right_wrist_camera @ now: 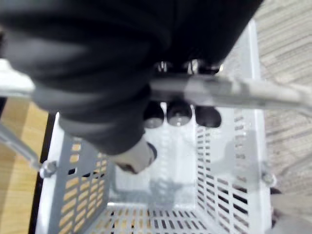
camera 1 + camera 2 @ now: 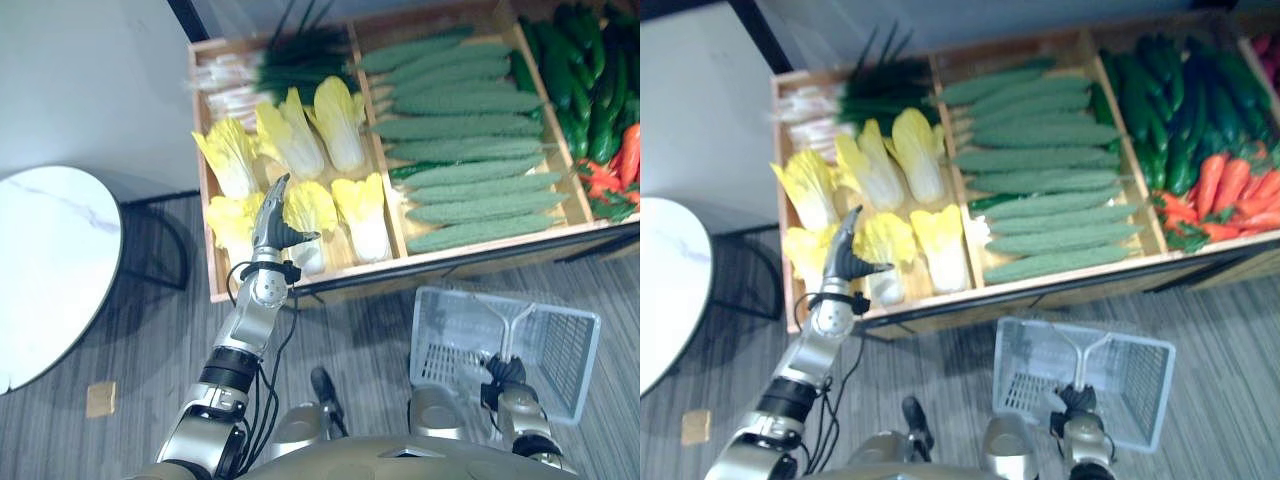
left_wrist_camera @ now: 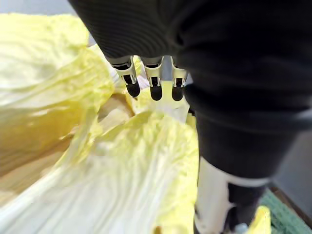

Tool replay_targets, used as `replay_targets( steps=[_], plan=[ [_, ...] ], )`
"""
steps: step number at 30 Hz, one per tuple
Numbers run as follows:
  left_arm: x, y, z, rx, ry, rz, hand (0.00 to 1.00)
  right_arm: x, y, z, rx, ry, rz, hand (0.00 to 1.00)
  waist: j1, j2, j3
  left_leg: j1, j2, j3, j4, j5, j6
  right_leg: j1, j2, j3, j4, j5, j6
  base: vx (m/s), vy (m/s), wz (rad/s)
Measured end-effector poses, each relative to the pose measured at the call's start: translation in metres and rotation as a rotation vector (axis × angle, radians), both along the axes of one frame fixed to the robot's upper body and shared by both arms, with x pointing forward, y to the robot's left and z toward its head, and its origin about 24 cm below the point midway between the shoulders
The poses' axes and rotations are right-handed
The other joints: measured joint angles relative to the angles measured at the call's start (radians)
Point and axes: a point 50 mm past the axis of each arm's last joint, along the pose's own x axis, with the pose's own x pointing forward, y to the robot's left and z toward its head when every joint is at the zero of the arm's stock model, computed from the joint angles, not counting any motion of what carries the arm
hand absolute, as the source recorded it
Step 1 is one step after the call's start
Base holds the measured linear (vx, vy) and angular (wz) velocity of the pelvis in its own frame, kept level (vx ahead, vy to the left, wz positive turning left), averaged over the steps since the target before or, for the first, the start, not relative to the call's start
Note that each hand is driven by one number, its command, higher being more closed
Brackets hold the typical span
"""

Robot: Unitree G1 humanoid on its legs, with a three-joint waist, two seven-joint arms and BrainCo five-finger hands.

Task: Pick vegetable in the basket

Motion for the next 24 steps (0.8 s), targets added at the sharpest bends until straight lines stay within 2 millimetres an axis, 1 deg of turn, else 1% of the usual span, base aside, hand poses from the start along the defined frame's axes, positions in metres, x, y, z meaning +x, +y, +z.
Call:
replay_targets(
  steps=[2,3,4,7,9,11,12,15,17,18,20,21,24],
  plan=[
    [0.016,0.006,0.010,0.007,-0.022,0.035,0.00,0.015,-0.001,0.010,-0.025,-0.054,-0.008,1.00,0.001,-0.001,0.036,-0.043,0.002,0.010,0.021,0.000,0.000,-0.048,0.000,0.011,0.017,0.004,0.001,-0.04,-0.020,-0.08],
    [0.019,0.009,0.011,0.012,-0.018,0.046,0.00,0.020,-0.001,0.013,-0.029,-0.068,-0.008,1.00,0.002,-0.004,0.048,-0.044,0.003,0.018,0.023,0.000,0.000,-0.054,0.001,0.018,0.019,0.006,0.001,-0.05,-0.015,-0.26],
    [0.022,0.014,0.010,0.024,-0.012,0.069,1.00,0.026,-0.001,0.017,-0.037,-0.089,-0.005,1.00,0.004,-0.005,0.057,-0.049,0.004,0.035,0.023,0.000,0.000,-0.068,0.002,0.036,0.019,0.012,0.000,-0.04,-0.009,-0.33],
    [0.029,0.021,0.016,0.053,-0.047,0.125,1.00,0.033,-0.004,0.023,-0.054,-0.114,-0.009,1.00,0.010,0.001,0.065,-0.074,0.010,0.058,0.030,-0.001,0.001,-0.102,0.008,0.062,0.017,0.027,0.001,-0.04,-0.023,-0.28],
    [0.040,0.032,0.028,0.033,-0.063,0.182,1.00,0.034,-0.004,0.024,-0.054,-0.117,-0.017,1.00,0.026,-0.004,0.071,-0.074,0.018,0.081,0.033,-0.001,0.000,-0.109,0.018,0.081,0.008,0.040,-0.003,-0.07,-0.052,-0.28],
    [0.047,0.043,0.036,0.035,-0.064,0.216,1.00,0.036,-0.002,0.025,-0.054,-0.122,-0.005,1.00,0.024,-0.006,0.072,-0.074,0.021,0.094,0.029,-0.004,-0.005,-0.117,0.022,0.090,0.007,0.045,-0.003,-0.07,-0.038,-0.21],
    [0.051,0.049,0.043,0.028,-0.066,0.240,1.00,0.038,0.000,0.026,-0.057,-0.131,0.007,1.00,0.022,-0.014,0.077,-0.075,0.022,0.107,0.019,0.000,-0.003,-0.127,0.026,0.101,0.007,0.048,0.001,-0.06,-0.034,-0.21],
    [0.056,0.058,0.056,0.035,-0.078,0.257,1.00,0.038,0.001,0.025,-0.044,-0.137,0.001,1.00,0.017,-0.021,0.081,-0.069,0.022,0.110,-0.001,0.014,-0.005,-0.129,0.029,0.100,0.007,0.050,0.003,-0.02,-0.011,-0.05],
    [0.057,0.057,0.057,0.034,-0.074,0.250,1.00,0.037,0.003,0.024,-0.035,-0.133,0.000,1.00,0.014,-0.025,0.083,-0.059,0.022,0.109,-0.009,0.020,-0.007,-0.120,0.030,0.096,0.006,0.054,-0.001,0.05,-0.012,0.07],
    [0.056,0.054,0.051,0.023,-0.043,0.233,1.00,0.033,0.007,0.020,-0.020,-0.122,0.003,1.00,0.010,-0.027,0.084,-0.037,0.024,0.103,-0.008,0.024,-0.002,-0.091,0.029,0.086,0.001,0.053,-0.001,0.10,-0.006,0.11],
    [0.055,0.049,0.043,0.013,0.007,0.192,1.00,0.027,0.011,0.015,0.000,-0.105,0.009,1.00,0.008,-0.030,0.082,-0.003,0.024,0.098,-0.008,0.020,-0.007,-0.046,0.028,0.070,-0.014,0.051,-0.001,0.10,0.001,0.14],
    [0.055,0.047,0.040,0.014,0.024,0.172,1.00,0.024,0.013,0.013,0.010,-0.097,0.012,1.00,-0.002,-0.030,0.081,0.013,0.024,0.088,-0.008,0.019,-0.009,-0.022,0.026,0.050,-0.016,0.048,-0.001,0.09,-0.002,0.21],
    [0.056,0.045,0.046,-0.005,0.006,0.154,1.00,0.013,0.016,0.006,0.026,-0.074,0.007,1.00,-0.007,-0.032,0.074,0.041,0.027,0.073,-0.007,0.018,-0.009,0.017,0.025,0.016,-0.016,0.042,-0.001,0.08,-0.014,0.22]
  ],
)
